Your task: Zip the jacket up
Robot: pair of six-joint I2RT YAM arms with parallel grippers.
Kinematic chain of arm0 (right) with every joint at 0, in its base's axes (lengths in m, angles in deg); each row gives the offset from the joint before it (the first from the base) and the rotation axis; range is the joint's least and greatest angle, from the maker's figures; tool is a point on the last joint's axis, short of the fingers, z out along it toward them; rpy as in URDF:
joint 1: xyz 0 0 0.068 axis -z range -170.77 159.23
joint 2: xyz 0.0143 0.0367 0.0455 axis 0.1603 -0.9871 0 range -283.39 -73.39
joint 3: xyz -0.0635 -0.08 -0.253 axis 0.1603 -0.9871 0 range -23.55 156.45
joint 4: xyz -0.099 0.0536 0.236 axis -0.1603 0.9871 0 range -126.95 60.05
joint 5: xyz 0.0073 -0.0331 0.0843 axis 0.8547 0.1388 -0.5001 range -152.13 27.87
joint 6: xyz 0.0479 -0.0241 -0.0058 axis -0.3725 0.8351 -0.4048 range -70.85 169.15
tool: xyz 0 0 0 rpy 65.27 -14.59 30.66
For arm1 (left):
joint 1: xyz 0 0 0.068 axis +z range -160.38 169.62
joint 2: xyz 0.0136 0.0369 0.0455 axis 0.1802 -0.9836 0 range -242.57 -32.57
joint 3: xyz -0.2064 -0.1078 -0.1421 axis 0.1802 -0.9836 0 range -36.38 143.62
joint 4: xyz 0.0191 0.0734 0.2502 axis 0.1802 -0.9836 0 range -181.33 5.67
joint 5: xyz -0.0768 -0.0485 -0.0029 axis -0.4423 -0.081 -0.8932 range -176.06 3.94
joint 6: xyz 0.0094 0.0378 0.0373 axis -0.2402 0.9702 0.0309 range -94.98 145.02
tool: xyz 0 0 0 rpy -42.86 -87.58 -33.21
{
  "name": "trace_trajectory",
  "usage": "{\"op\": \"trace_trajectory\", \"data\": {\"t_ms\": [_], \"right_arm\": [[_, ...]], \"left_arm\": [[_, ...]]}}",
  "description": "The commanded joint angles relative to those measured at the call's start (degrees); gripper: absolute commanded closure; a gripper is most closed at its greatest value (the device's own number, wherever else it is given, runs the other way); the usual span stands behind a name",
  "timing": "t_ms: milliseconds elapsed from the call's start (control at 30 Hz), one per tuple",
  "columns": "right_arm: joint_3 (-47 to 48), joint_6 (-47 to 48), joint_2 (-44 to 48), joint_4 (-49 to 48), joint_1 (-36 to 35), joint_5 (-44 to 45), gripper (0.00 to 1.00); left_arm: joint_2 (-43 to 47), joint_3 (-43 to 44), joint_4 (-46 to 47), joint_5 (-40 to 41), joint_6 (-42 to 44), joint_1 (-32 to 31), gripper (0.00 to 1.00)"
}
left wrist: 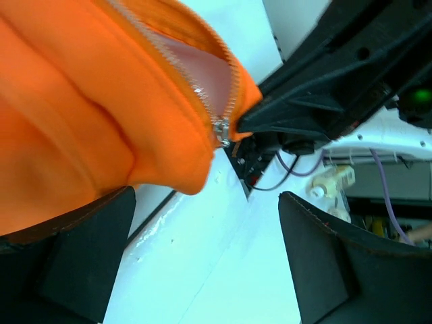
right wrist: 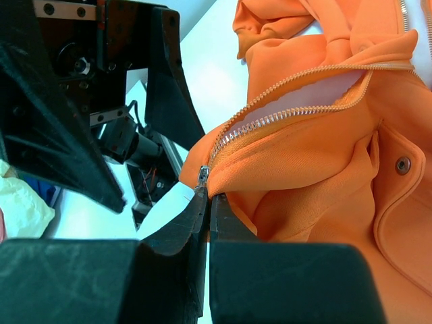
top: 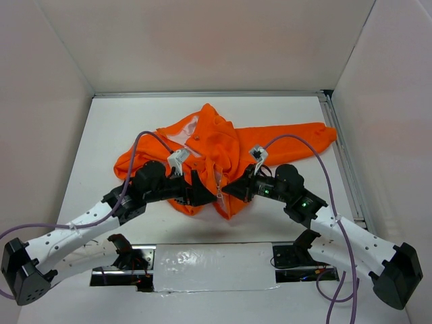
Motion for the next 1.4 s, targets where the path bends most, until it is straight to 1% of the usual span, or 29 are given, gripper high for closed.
{"op": "trace_trajectory", "data": {"t_ms": [0, 100, 200, 300, 333, 400, 433, 500, 567, 600, 667, 700, 767, 867, 1000, 1033, 1100, 1133, 1233, 1367], "right_arm": [[2.0, 0.8, 0.9, -1.7, -0.7, -0.1, 1.0], [2.1, 0.5, 0.6, -2.1, -0.8, -0.3, 1.0], [2.2, 0.1, 0.4, -2.5, -0.9, -0.3, 1.0], [2.4, -0.1, 0.2, -2.6, -0.9, -0.4, 1.0], [2.4, 0.2, 0.1, -2.5, -0.9, -0.2, 1.0], [2.7, 0.2, -0.1, -1.9, -1.0, 0.1, 1.0], [2.7, 0.3, -0.1, -1.7, -1.1, 0.2, 1.0], [2.6, 0.3, -0.3, -1.5, -1.0, 0.6, 1.0], [2.5, 0.5, -0.2, -1.0, -1.1, 1.3, 1.0], [2.5, 0.6, -0.3, -1.0, -1.0, 1.4, 1.0], [2.4, 0.6, -0.7, -1.1, -1.1, 1.4, 1.0], [2.5, 0.5, -0.9, -1.4, -1.1, 1.2, 1.0], [2.8, 0.5, -1.7, -1.7, -1.1, 0.8, 1.0], [3.1, 0.3, -2.2, -2.4, -1.1, 0.7, 1.0], [3.1, 0.2, -2.0, -2.8, -1.1, 1.0, 1.0], [3.1, 0.2, -1.9, -2.8, -1.1, 1.0, 1.0], [2.9, 0.1, -1.8, -2.6, -1.1, 1.2, 1.0], [2.9, 0.0, -1.7, -2.6, -1.1, 1.2, 1.0], [2.7, -0.6, -1.7, -2.6, -1.1, 2.0, 1.0], [3.8, -2.2, -1.7, -1.9, -1.2, 6.1, 1.0]], "left_arm": [[1.4, 0.8, -2.6, 5.4, -1.6, -0.1, 0.01], [-0.3, 1.4, 0.2, 4.3, 0.2, 0.1, 0.01], [-4.2, 3.6, 1.8, 3.8, 1.2, 0.1, 0.01], [-7.4, 4.4, 4.2, 2.3, 1.8, 0.2, 0.13], [-7.7, 4.4, 5.1, 1.0, 2.1, 0.2, 0.21], [-7.7, 3.7, 7.8, 0.3, 2.4, 0.2, 0.31], [-7.2, 3.1, 8.3, -0.3, 2.1, 0.3, 0.38], [-5.7, 2.1, 10.3, -1.2, 2.5, 0.8, 0.46], [-4.6, 1.0, 11.6, -1.8, 2.7, 0.9, 0.44], [-3.8, 0.4, 11.8, -1.8, 2.7, 1.0, 0.41], [-3.0, 0.0, 12.6, -2.3, 3.7, 1.0, 0.37], [-2.9, 0.1, 12.6, -1.3, 4.1, 1.0, 0.34], [-3.7, 1.0, 11.7, -0.9, 4.8, 1.3, 0.34], [-5.4, 3.1, 11.1, -1.7, 6.1, 1.4, 0.39], [-6.5, 2.9, 12.0, -2.3, 6.1, 1.5, 0.59], [-6.4, 2.8, 12.2, -2.4, 6.1, 1.5, 0.73], [-6.2, 2.0, 13.0, -2.5, 5.6, 1.5, 0.87], [-5.7, 1.5, 13.5, -2.5, 5.6, 1.5, 1.0], [-4.8, 0.0, 15.7, -3.7, 6.4, 1.5, 1.0], [-2.8, -3.2, 17.6, -5.7, 8.3, 1.5, 1.0]]}}
